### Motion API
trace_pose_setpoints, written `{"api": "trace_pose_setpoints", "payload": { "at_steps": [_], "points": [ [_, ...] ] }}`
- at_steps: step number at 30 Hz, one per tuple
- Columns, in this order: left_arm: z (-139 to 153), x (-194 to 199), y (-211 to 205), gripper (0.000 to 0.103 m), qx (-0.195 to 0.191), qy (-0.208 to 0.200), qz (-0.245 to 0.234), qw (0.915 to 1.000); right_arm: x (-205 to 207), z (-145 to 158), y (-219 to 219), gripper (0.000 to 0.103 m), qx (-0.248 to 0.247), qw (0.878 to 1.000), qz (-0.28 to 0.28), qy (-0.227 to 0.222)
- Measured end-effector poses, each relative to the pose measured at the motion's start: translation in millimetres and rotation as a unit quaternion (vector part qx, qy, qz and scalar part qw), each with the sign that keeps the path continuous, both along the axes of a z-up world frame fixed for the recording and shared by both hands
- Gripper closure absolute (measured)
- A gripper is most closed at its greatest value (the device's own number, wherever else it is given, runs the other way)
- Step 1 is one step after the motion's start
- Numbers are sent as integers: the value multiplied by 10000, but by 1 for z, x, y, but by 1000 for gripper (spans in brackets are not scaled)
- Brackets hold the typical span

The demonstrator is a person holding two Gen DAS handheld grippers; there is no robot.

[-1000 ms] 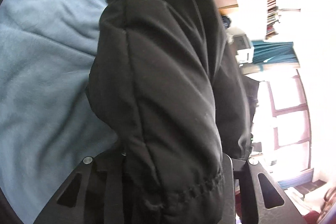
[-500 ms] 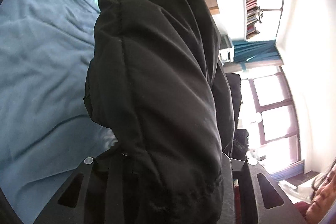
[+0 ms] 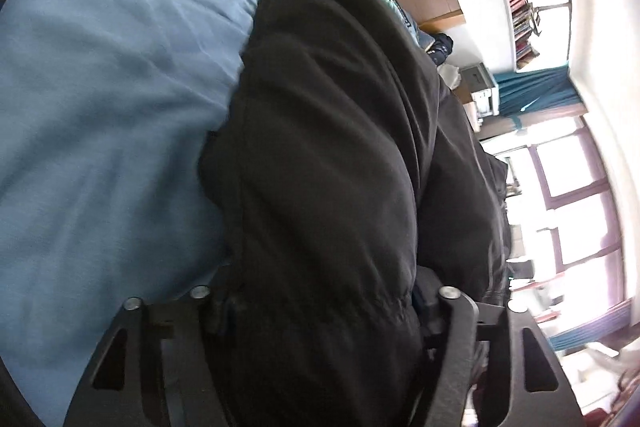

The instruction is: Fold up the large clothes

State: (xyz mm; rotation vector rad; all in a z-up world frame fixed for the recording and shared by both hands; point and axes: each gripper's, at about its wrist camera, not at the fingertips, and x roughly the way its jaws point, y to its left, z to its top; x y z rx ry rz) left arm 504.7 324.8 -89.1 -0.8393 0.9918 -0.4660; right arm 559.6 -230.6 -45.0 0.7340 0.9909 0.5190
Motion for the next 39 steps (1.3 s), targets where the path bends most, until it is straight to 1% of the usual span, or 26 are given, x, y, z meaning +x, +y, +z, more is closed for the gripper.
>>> {"api": "trace_pose_setpoints", "payload": {
  "at_steps": [1, 2, 3, 4, 5, 6, 9, 10, 12, 13, 14, 15, 17, 18, 19, 20, 25, 28, 31, 33, 34, 35, 36, 39],
  "points": [
    [6, -4, 6, 33, 160, -85, 80, 9998, -3, -2, -5, 37, -128, 9998, -145, -25],
    [15, -19, 3, 30, 249, -144, 156, 9995, -15, -4, -13, 29, -237, 9995, -212, -53],
    [21, -24, 9, 28, 347, -194, 250, 9989, -32, -2, -26, 26, -462, 9982, -359, -121],
    [28, -30, 15, 28, 479, -232, 351, 9980, -38, 0, -32, 22, -617, 9970, -438, -153],
    [28, -31, 19, 28, 584, -241, 422, 9971, -42, 1, -31, 17, -733, 9960, -480, -162],
    [34, -39, 22, 28, 688, -234, 498, 9961, -49, 7, -38, 17, -959, 9934, -613, -173],
    [49, -64, 30, 28, 1090, -203, 592, 9921, -69, 22, -53, 16, -1239, 9875, -944, -231],
    [59, -67, 23, 28, 1236, -199, 612, 9902, -79, 32, -59, 16, -1403, 9835, -1117, -229],
    [82, -90, 15, 28, 1374, -252, 642, 9881, -99, 46, -70, 16, -1627, 9780, -1289, -191],
    [95, -102, 11, 27, 1448, -279, 664, 9868, -111, 58, -71, 16, -1871, 9722, -1401, -157],
    [100, -114, 8, 26, 1567, -319, 696, 9847, -118, 60, -74, 16, -1973, 9697, -1433, -143],
    [109, -124, 3, 24, 1663, -371, 728, 9827, -132, 72, -72, 16, -2076, 9667, -1488, -144],
    [124, -144, -11, 22, 1748, -489, 772, 9804, -155, 83, -77, 16, -2062, 9664, -1526, -178],
    [132, -155, -18, 20, 1826, -567, 799, 9783, -178, 96, -74, 16, -2072, 9658, -1540, -244],
    [140, -163, -26, 20, 1938, -646, 844, 9753, -191, 105, -69, 16, -2094, 9649, -1554, -310],
    [142, -170, -29, 19, 2003, -691, 875, 9734, -212, 110, -71, 16, -2106, 9644, -1553, -383],
    [158, -227, -62, 17, 2428, -911, 997, 9606, -277, 146, -22, 15, -2292, 9592, -1474, -747],
    [164, -262, -83, 14, 2567, -1081, 1085, 9543, -317, 158, 5, 13, -2323, 9588, -1355, -911],
    [170, -298, -104, 8, 2928, -1256, 1226, 9399, -355, 169, 33, 13, -2392, 9563, -1245, -1126],
    [173, -321, -118, 6, 3212, -1369, 1331, 9276, -378, 172, 45, 12, -2418, 9543, -1203, -1280],
    [175, -332, -125, 5, 3392, -1443, 1381, 9193, -392, 173, 56, 12, -2502, 9515, -1158, -1367],
    [177, -340, -131, 3, 3518, -1504, 1418, 9130, -401, 174, 60, 12, -2554, 9497, -1140, -1407],
    [179, -350, -139, 2, 3689, -1598, 1472, 9037, -415, 175, 69, 11, -2653, 9462, -1092, -1494],
    [185, -371, -156, 1, 4042, -1733, 1575, 8842, -441, 177, 84, 11, -2827, 9395, -1014, -1647]
  ]
}}
